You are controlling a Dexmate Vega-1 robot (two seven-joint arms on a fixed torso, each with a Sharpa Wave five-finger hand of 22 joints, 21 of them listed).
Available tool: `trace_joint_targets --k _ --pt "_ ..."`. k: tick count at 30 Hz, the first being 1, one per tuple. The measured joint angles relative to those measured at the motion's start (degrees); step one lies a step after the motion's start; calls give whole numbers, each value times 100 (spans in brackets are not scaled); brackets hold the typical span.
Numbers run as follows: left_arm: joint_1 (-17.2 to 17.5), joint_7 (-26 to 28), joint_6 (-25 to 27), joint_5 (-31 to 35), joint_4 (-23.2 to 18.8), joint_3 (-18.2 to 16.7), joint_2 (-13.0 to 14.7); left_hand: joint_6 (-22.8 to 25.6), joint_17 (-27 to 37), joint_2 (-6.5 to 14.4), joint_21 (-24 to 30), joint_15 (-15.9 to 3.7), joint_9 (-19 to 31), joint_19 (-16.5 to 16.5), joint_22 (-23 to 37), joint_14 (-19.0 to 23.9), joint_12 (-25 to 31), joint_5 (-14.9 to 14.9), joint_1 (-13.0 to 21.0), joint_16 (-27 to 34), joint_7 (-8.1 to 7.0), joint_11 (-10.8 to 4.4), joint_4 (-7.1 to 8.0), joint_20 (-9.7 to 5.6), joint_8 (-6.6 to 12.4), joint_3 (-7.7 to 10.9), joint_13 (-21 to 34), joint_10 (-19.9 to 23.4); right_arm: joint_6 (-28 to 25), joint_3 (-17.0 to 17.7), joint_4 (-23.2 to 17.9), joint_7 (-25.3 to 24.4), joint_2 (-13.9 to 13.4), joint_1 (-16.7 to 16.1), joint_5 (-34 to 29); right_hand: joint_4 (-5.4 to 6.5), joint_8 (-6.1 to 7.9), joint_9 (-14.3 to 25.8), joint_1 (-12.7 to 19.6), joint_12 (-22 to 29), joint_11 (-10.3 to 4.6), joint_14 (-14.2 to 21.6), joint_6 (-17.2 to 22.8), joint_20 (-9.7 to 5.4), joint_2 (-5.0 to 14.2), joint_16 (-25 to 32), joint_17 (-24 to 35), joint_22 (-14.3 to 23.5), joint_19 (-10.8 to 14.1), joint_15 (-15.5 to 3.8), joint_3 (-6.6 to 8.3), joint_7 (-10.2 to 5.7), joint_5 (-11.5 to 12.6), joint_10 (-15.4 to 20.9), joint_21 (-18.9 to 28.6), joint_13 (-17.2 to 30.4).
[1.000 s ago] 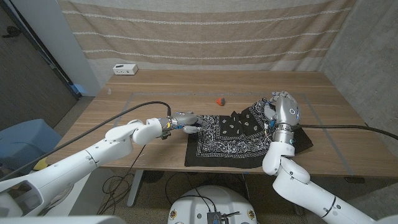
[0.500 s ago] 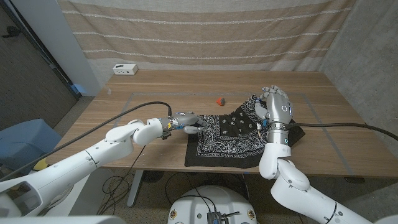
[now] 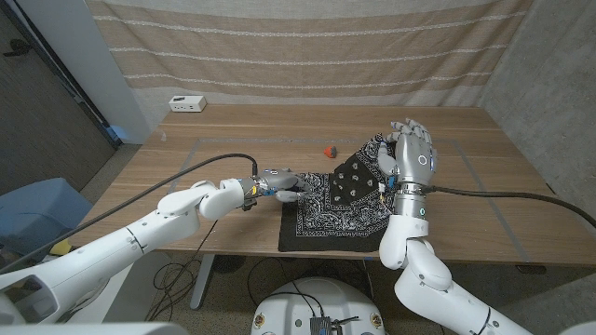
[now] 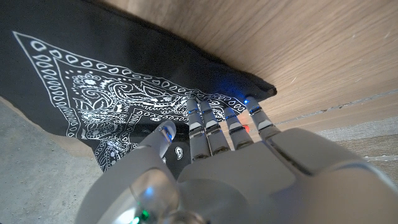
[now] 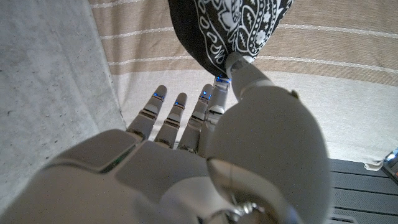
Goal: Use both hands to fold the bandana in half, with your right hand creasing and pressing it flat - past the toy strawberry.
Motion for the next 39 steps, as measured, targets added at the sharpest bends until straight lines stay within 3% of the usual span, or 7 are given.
trace_joint_targets --k 12,26,27,30,35,37,39 --pt "56 36 22 38 -83 -40 33 -1 0 0 0 0 3 0 0 0 0 0 0 0 -1 0 -25 0 34 24 0 0 -678 -78 180 -175 540 49 -519 4 2 0 -61 0 -15 -131 0 155 -61 -70 26 0 -298 12 145 0 126 -29 -22 54" --pt "98 59 65 67 -136 -71 59 -2 1 0 -39 0 3 0 0 0 0 0 0 0 -2 0 -48 0 34 48 1 0 -950 -158 -214 288 565 49 -640 31 36 0 -180 -49 -34 -256 1 198 -82 -107 54 0 -464 10 253 1 220 -47 -45 53" --pt "127 60 70 69 -164 -88 71 -2 1 0 -39 0 3 0 0 0 0 0 0 0 -2 0 -48 0 34 48 2 0 -509 -146 -239 466 562 41 -314 25 36 0 -185 -49 -34 -261 1 206 -86 -107 54 0 -472 10 261 1 243 -47 -45 53" --pt "135 63 74 73 -170 -92 73 -2 16 0 -39 0 3 0 0 0 0 0 0 0 -2 11 -48 0 33 48 8 -32 -216 -107 -308 515 549 16 -119 27 36 0 -185 -49 -4 -309 1 226 -86 -107 75 0 -492 19 263 1 254 -78 -45 53" --pt "135 69 75 78 -170 -92 73 -23 16 0 -39 0 1 0 0 0 -30 0 0 0 17 11 -48 0 28 48 16 -50 -216 -77 -391 515 512 9 -119 32 37 0 -213 -49 -4 -328 1 236 -114 -128 79 0 -501 0 302 1 272 -77 -45 53" --pt "141 71 75 79 -172 -94 73 -43 16 0 -39 0 1 0 0 0 -31 0 0 0 -2 11 -48 0 28 48 16 -50 -216 -77 -413 515 498 18 156 42 138 0 -222 -49 -4 -328 1 236 -124 -128 79 1 -501 0 313 1 294 -77 -45 52" --pt "144 73 76 79 -172 -95 73 -43 16 0 -39 0 0 0 0 0 -31 0 0 0 -3 0 -48 0 28 48 16 -60 481 -76 -434 725 484 40 267 52 138 0 -225 -49 -4 -328 1 236 -121 -128 79 0 -501 0 322 1 294 -77 -15 52"
